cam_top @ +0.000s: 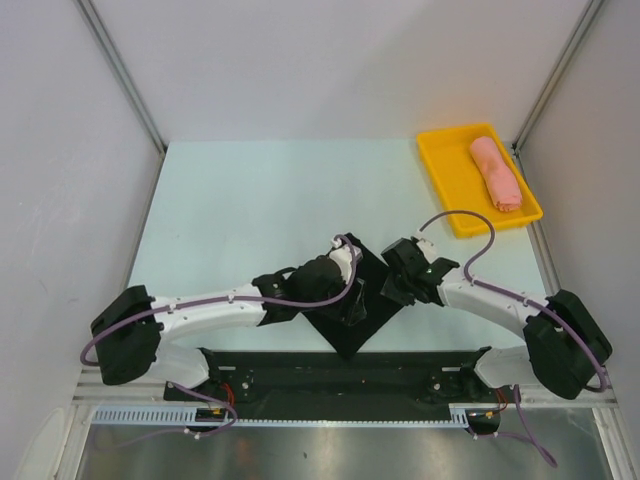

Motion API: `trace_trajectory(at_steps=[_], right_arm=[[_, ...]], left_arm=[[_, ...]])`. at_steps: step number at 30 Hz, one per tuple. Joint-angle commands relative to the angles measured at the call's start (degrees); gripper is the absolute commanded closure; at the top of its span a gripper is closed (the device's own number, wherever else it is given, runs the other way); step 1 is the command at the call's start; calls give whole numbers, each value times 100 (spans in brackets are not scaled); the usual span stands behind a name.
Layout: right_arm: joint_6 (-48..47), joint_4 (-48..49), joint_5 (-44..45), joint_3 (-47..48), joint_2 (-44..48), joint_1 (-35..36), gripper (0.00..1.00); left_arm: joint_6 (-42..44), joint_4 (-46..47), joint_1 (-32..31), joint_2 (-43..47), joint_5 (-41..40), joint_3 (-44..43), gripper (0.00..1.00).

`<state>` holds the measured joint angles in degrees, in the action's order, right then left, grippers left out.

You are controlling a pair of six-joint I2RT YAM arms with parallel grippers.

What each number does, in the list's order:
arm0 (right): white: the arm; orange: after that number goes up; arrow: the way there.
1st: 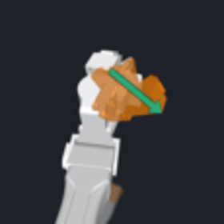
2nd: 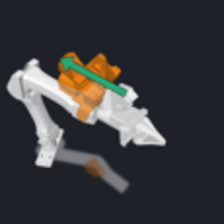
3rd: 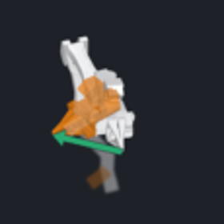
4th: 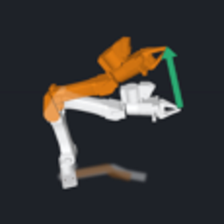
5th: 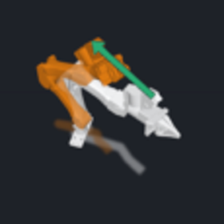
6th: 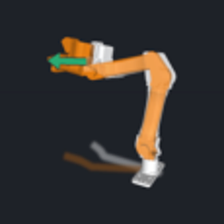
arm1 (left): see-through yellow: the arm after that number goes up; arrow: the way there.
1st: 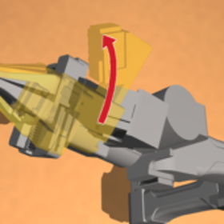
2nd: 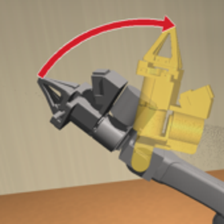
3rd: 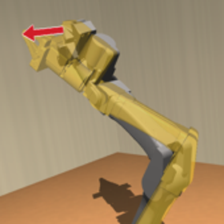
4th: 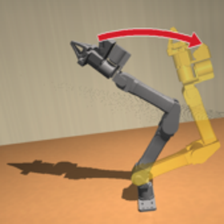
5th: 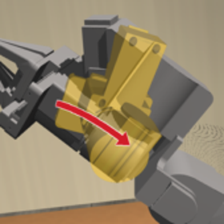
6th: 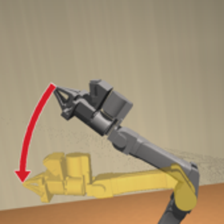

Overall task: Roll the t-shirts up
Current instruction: Roll the T-shirt to the center of the board.

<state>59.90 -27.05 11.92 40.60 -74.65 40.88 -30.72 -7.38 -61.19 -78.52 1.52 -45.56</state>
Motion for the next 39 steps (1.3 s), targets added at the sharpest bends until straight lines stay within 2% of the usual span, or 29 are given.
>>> trace_trajectory(at_steps=[1, 8, 14, 16, 19, 20, 23, 25, 26, 27, 28, 30, 31, 32, 35, 39], right_arm=[[-31, 375, -137, 378, -461, -133, 70], [-75, 692, -454, 545, -1015, -309, 71], [-92, 868, -682, 581, -1332, -423, 71], [-84, 912, -726, 581, -1341, -441, 70], [-92, 921, -788, 581, -1333, -502, 69], [-110, 921, -788, 581, -1315, -537, 69], [-154, 850, -753, 589, -1131, -590, 68], [-207, 771, -709, 581, -920, -608, 66], [-207, 728, -683, 589, -850, -617, 65], [-224, 640, -639, 581, -762, -617, 64], [-250, 587, -534, 581, -535, -617, 64], [-259, 360, -289, 572, -262, -625, 62], [-294, 280, -191, 563, 35, -617, 59], [-329, 201, -103, 546, 230, -608, 58], [-365, -142, 283, 423, 933, -599, 53], [-260, -669, 583, 81, 1742, -599, 55]], left_arm=[[373, -510, -480, 144, -984, -436, 27], [497, -756, -1219, -497, -1864, -901, 24], [654, -809, -1466, -1138, -2375, -1191, 26], [725, -696, -1527, -1288, -2402, -1192, 31], [621, -484, -1528, -1437, -2463, -1052, 48], [559, -449, -1528, -1447, -2516, -964, 58], [435, -309, -1484, -1403, -2569, -771, 69], [426, -247, -1370, -1411, -2377, -709, 80], [418, -107, -1309, -1385, -2236, -622, 90], [400, 7, -1256, -1359, -2096, -534, 95], [357, 165, -1072, -1298, -1624, -437, 99], [286, 788, -852, -1122, -999, -51, 100], [155, 1112, -633, -1069, -300, 90, 100], [84, 1507, -544, -1034, -23, 309, 100], [-109, 1862, -394, -937, 594, 460, 100], [-522, 2292, -166, -867, 1306, 653, 100]])
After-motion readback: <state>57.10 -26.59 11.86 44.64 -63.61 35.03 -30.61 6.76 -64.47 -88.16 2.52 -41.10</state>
